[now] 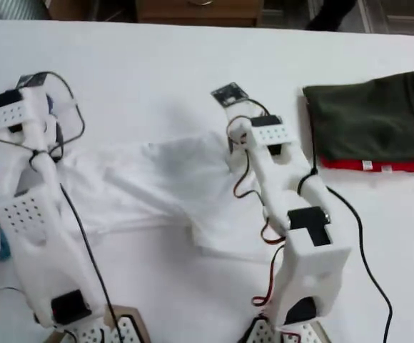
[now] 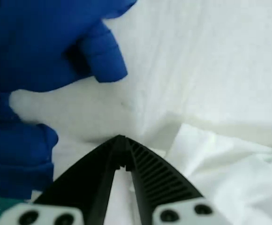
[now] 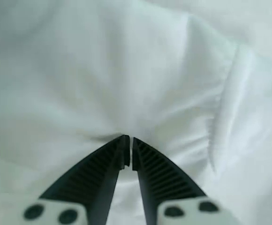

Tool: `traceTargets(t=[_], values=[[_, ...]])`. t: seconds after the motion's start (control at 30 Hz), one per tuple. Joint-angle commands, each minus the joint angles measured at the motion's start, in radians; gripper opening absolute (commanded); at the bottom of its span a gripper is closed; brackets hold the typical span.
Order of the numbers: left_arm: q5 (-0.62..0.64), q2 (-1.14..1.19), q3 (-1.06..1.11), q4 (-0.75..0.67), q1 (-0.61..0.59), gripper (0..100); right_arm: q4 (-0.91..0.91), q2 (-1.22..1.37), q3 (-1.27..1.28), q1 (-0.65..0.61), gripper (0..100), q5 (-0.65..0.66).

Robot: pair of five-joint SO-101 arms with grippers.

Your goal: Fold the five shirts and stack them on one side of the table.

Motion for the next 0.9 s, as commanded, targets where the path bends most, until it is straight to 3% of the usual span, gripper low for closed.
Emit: traceTargets(t=[0.0,0.23,0.6,0.87], values=[[0.005,-0.178,-0.027,0.057,0.058,2,0.015,-0.007,-0.057,0.010,2.0,-0.009],[0.003,-0.276,-0.018,0.118,0.143,2,0.015,-0.005,-0.060,-0.001,2.0,-0.009],[-0.005,-0.005,-0.027,0.017,0.041,2,0.012,0.004,-0.055,0.007,2.0,-0.003],[-0.005,0.015,-0.028,0.020,-0.009,2,0.008,0.004,-0.057,0.085,2.0,-0.003]])
